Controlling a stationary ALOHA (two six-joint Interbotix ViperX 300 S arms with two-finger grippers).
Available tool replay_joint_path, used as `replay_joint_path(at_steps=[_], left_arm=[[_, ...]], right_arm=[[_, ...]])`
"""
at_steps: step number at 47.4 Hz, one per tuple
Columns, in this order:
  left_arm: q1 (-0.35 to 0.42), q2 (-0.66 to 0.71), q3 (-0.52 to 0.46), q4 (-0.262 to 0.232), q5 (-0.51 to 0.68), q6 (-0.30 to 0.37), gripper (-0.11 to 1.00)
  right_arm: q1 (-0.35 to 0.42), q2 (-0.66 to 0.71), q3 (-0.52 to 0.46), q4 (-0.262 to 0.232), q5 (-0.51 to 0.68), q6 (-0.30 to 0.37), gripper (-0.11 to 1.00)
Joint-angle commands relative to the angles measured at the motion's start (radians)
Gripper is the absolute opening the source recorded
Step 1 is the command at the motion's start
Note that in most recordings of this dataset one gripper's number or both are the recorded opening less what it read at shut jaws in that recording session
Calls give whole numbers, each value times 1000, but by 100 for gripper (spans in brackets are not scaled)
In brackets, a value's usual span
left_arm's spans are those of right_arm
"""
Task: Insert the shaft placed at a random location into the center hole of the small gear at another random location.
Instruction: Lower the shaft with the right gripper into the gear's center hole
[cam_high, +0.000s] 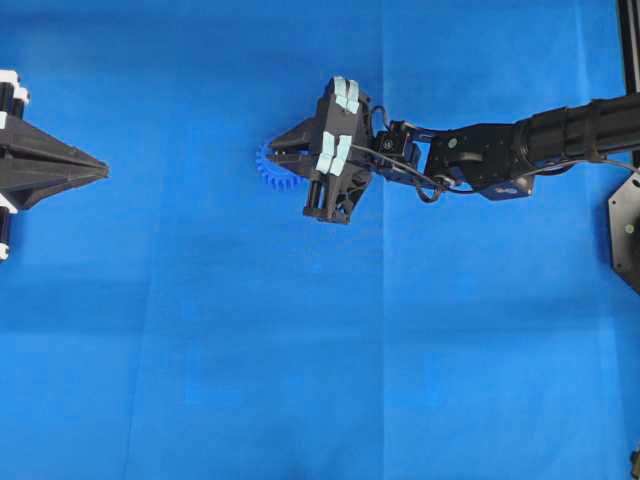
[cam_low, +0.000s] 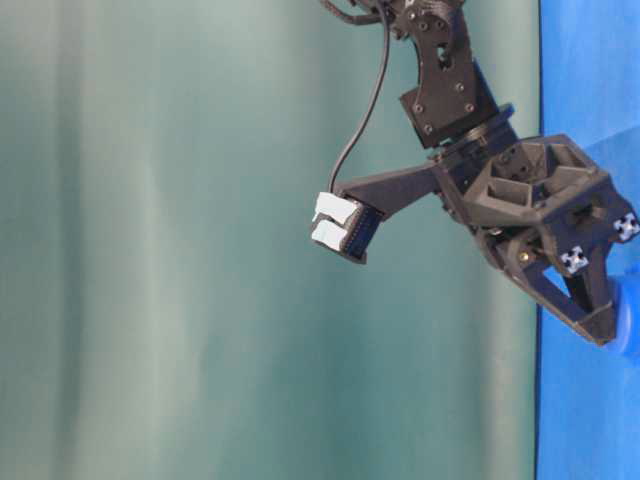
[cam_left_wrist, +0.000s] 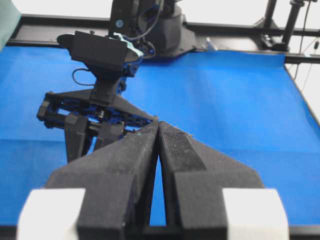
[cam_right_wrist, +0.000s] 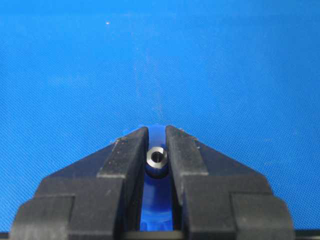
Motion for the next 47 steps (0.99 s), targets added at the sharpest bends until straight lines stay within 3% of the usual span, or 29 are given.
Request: replay_joint_path(at_steps=[1, 19, 23, 31, 34, 47], left_arm=[[-2, 6, -11, 3, -11, -2, 0], [-2, 5, -11, 3, -9, -2, 0], [-2, 6, -11, 2, -6, -2, 0], [-2, 9, -9, 2, -8, -2, 0], [-2, 9, -9, 2, -6, -2, 0], [-2, 8, -9, 2, -6, -2, 0]], right_arm=[[-2, -15, -20, 2, -11, -2, 2], [-2, -17, -20, 2, -8, 0, 7], [-2, -17, -21, 2, -6, 2, 21], [-2, -31, -21, 18, 6, 5, 66], [-2, -44, -20, 20, 11, 3, 75], [-2, -161, -11, 18, 54, -2, 70]])
